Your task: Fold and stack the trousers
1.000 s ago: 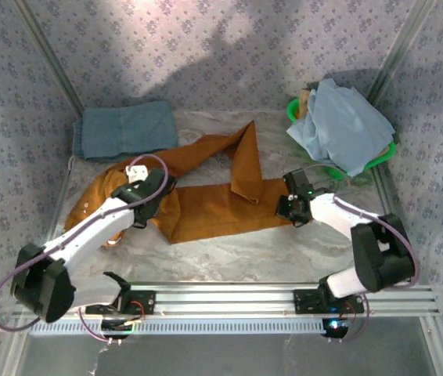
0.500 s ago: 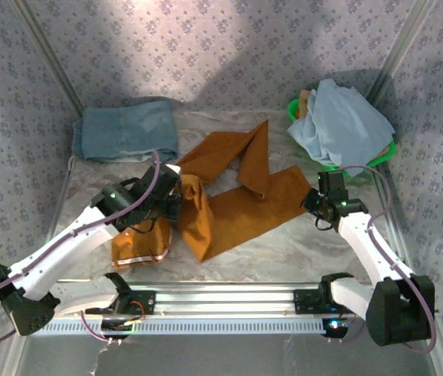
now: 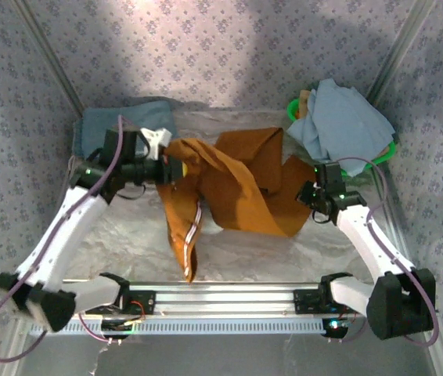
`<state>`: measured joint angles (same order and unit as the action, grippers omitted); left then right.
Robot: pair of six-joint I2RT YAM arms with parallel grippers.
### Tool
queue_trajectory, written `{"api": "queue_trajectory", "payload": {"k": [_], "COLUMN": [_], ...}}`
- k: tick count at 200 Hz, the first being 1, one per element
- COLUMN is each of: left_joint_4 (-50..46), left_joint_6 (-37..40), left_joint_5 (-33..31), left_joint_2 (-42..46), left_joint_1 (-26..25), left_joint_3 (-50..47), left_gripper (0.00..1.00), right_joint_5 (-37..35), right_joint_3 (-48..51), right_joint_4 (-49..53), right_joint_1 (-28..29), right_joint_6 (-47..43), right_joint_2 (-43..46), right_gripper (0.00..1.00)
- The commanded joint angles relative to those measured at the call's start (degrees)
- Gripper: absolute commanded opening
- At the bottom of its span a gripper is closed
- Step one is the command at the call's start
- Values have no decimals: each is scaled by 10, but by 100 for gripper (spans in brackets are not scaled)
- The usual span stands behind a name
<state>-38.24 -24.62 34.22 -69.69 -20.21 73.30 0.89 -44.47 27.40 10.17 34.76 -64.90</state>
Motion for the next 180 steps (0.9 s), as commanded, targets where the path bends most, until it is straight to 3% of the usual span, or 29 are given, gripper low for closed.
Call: {"api": "queue_trajectory", "payload": {"k": [1, 29, 42, 64, 70, 84, 97, 120, 138, 151, 162, 180], "left_joint_4": [134, 207, 192, 113, 88, 53, -10, -125, -195, -225, -235, -251], "left_joint_6": [-12, -22, -24, 16, 24, 29, 48, 54, 41, 28, 26, 39], "left_joint_5": [168, 208, 187, 123, 107, 79, -25, -227, -397, -492, -550, -582], "left_joint_2": [-79, -198, -235, -269, -277, -275, -254, -200, -145, -104, -81, -112], "left_joint_1": [63, 117, 134, 158, 164, 179, 180, 185, 156, 114, 42, -85], "left_joint_3": [-38, -77, -63, -25, -13, 1, 17, 51, 81, 94, 109, 163], "left_gripper": [0, 0, 0, 0, 9, 55, 84, 90, 90, 99, 99, 100], "right_joint_5": [5, 9, 10, 8, 13, 20, 17, 19, 14, 13, 13, 13], "right_joint_3": [-28, -51, -59, -81, -85, -100, -110, -114, -117, -117, -118, -116], "right_joint_4": [-18, -29, -35, -43, -49, -56, -58, -53, -47, -43, -41, -42], "right_joint_1": [20, 42, 53, 88, 100, 132, 155, 163, 162, 162, 161, 159], "right_joint_6": [8, 8, 8, 5, 4, -1, -5, -16, -26, -33, -38, -43], "right_joint_2": [-29, -63, -78, -106, -112, -130, -142, -145, -141, -136, -133, -135], "right_gripper": [0, 0, 0, 13, 17, 27, 36, 41, 44, 45, 46, 49]}}
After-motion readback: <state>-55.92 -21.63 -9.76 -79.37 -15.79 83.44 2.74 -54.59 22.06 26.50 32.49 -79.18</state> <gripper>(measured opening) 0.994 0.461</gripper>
